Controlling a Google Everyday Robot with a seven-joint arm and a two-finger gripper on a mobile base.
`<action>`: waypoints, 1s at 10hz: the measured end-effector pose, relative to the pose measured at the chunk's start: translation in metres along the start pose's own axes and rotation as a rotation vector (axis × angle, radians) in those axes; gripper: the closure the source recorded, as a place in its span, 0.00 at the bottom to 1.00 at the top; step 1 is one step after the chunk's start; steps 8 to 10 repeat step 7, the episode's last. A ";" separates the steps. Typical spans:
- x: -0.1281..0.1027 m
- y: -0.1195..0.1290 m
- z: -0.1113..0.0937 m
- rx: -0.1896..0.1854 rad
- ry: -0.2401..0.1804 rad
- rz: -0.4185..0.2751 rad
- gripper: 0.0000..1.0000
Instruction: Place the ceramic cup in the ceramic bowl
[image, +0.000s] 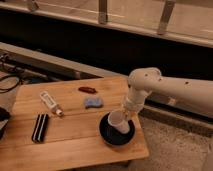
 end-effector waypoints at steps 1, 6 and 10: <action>0.000 -0.003 0.001 0.002 0.001 0.002 0.38; 0.000 0.001 -0.004 0.001 -0.011 -0.014 0.84; 0.001 0.001 -0.006 0.006 -0.016 -0.020 0.91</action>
